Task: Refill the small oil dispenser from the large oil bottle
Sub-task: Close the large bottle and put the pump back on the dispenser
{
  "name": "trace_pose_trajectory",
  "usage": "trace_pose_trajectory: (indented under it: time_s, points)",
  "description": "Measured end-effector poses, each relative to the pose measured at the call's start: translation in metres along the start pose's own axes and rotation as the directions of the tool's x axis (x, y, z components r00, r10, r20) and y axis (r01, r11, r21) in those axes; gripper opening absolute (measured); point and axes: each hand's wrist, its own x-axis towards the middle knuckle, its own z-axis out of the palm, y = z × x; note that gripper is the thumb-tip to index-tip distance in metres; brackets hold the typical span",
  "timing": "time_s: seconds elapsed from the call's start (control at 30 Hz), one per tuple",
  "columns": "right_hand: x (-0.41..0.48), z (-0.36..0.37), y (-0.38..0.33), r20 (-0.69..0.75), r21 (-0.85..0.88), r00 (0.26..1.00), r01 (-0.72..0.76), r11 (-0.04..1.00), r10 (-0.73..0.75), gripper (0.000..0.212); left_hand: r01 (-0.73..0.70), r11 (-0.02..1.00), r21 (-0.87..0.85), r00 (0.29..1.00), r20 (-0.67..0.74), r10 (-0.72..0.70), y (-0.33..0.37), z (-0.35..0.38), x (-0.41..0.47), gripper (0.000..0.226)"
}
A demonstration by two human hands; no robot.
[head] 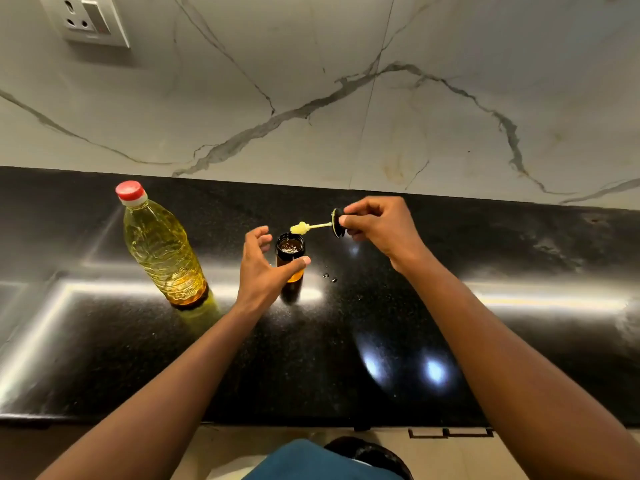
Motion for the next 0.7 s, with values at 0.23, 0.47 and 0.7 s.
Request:
trace_pose_trajectory:
  time_s: [0.23,0.47,0.7]
  points:
    - [0.02,0.043,-0.031,0.256,-0.522,0.942,0.323,0.79,-0.217,0.019,-0.02,0.997,0.069,0.998,0.06,0.016,0.0,0.004,0.02,0.103]
    - [0.03,0.079,-0.034,0.491,-0.675,0.854,0.499,0.544,-0.174,0.019,-0.036,0.996,0.086,0.997,0.069,0.03,-0.005,0.001,0.024,0.095]
    - [0.042,0.093,-0.026,0.608,-0.67,0.788,0.576,0.468,-0.099,0.017,-0.028,0.997,0.073,0.997,0.068,0.023,-0.005,0.0,0.026,0.093]
